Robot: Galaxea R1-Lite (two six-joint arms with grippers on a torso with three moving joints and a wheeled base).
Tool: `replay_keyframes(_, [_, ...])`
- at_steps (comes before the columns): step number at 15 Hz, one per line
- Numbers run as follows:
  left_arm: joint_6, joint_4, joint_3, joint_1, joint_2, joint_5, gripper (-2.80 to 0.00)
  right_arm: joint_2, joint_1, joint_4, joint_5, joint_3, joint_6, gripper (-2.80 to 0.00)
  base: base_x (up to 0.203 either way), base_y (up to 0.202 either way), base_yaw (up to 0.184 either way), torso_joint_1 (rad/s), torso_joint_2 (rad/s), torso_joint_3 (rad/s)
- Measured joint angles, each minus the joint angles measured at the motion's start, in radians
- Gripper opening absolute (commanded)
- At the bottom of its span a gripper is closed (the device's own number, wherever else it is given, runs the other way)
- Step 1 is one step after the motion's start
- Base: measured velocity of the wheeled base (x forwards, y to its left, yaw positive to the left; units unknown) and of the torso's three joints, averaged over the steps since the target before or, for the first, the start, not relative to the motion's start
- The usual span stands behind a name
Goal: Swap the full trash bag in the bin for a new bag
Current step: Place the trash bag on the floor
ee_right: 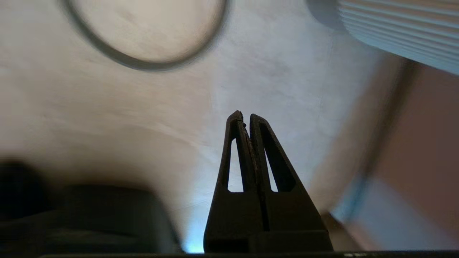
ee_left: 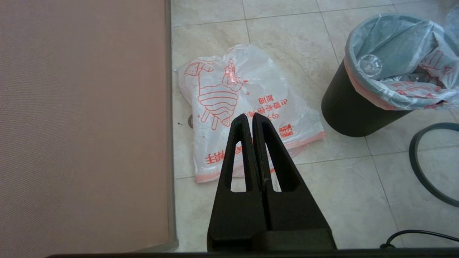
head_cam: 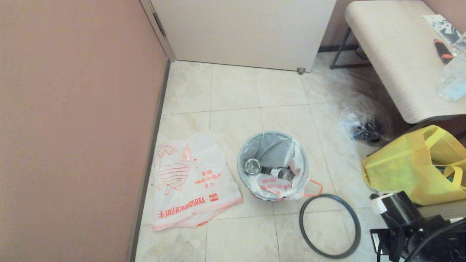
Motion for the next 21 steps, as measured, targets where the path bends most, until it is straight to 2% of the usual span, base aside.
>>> replay_keyframes(3, [0.000,0.000,0.000,0.000,0.000,0.000,-2.80,-0.030,0.093,-0.026,0.031,-0.002,0.068,-2.80,0.000,0.000,0.000,0.000,0.00,0.000])
replay_keyframes(5, [0.000,0.000,0.000,0.000,0.000,0.000,-2.80,-0.008,0.121,-0.092,0.071,-0.047,0.063,-2.80,0.000,0.000,0.000,0.000,0.00,0.000])
replay_keyframes(8, [0.000,0.000,0.000,0.000,0.000,0.000,-2.80,0.041,0.111,-0.110,0.138,-0.151,0.055,-2.80,0.000,0.000,0.000,0.000,0.00,0.000])
replay_keyframes(12, [0.000,0.000,0.000,0.000,0.000,0.000,-2.80,0.104,0.039,-0.083,0.199,-0.322,0.036,-2.80,0.000,0.000,0.000,0.000,0.00,0.000])
replay_keyframes(15, [0.000,0.000,0.000,0.000,0.000,0.000,-2.80,0.147,0.018,-0.059,0.216,-0.382,0.028,-2.80,0.000,0.000,0.000,0.000,0.00,0.000])
replay_keyframes(16, [0.000,0.000,0.000,0.000,0.000,0.000,-2.80,0.165,0.017,-0.061,0.217,-0.390,0.029,0.00,0.000,0.000,0.000,0.000,0.00,0.000])
replay_keyframes(21, [0.000,0.000,0.000,0.000,0.000,0.000,-2.80,0.228,0.027,-0.084,0.244,-0.428,0.064,0.00,0.000,0.000,0.000,0.000,0.00,0.000])
